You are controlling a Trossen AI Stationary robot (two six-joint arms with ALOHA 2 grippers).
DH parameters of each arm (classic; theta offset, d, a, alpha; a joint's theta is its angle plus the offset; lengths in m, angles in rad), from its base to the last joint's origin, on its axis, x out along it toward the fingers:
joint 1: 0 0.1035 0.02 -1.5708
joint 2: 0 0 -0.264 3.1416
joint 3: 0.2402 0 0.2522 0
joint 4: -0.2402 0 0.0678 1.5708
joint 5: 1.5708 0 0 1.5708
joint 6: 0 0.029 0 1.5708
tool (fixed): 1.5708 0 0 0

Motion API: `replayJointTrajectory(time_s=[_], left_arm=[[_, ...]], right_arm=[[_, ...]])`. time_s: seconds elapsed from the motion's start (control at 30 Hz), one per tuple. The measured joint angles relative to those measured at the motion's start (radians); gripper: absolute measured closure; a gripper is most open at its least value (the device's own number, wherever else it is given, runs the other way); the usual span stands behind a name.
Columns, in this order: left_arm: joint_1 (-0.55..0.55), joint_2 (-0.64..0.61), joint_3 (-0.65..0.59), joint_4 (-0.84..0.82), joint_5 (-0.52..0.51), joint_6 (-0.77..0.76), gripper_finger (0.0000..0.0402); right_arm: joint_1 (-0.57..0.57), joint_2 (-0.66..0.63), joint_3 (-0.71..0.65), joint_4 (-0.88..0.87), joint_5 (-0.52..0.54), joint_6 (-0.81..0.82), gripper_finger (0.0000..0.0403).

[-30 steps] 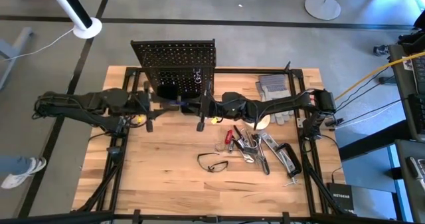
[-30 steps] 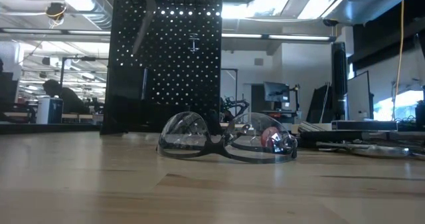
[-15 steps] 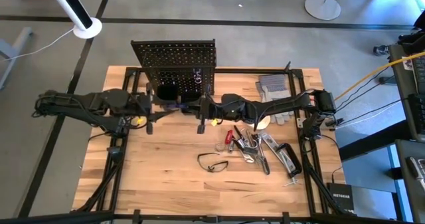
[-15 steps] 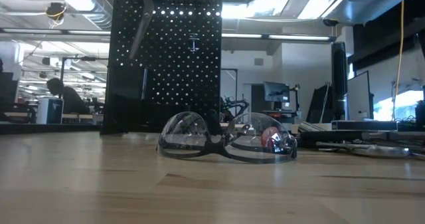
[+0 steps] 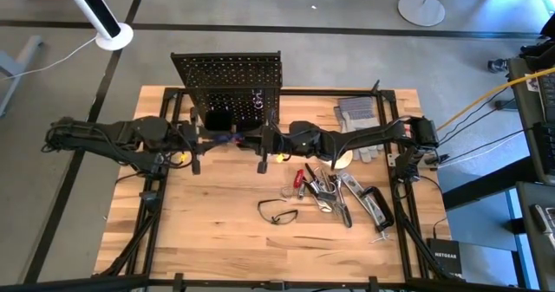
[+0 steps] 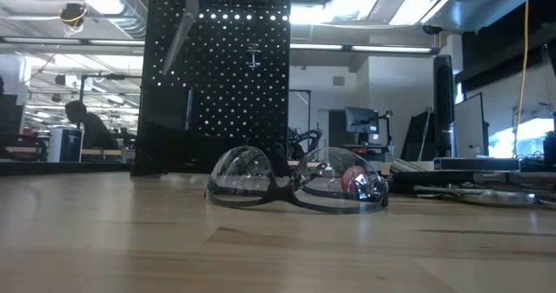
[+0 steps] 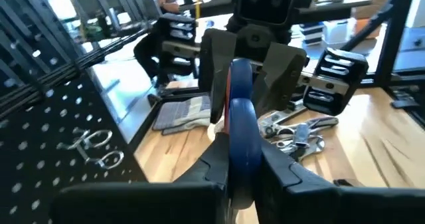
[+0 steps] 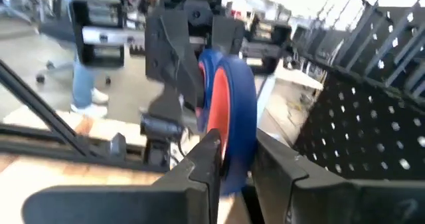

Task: Hang tools onto peg board
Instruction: Put the scissor into the left pegboard organizer bin

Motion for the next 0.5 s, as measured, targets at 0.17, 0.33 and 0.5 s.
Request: replayJointTrajectory(time_s=[0.17, 0.33, 0.5], left_arm=[[-0.043, -0.059, 0.0, -0.049, -0.141, -0.006, 0.0378], [-0.129, -0.099, -0.039, -0.041, -0.294, 0.033, 0.0378], [-0.205, -0.103, -0.147, 0.228, -0.38, 0.245, 0.0378]], right_arm=[[0.032, -0.125, 0.001, -0.236, 0.09, -0.028, 0.032], [0.067, -0.224, 0.001, -0.532, 0.175, -0.014, 0.0319], [0.092, -0.247, -0.021, -0.672, 0.25, 0.045, 0.0319]])
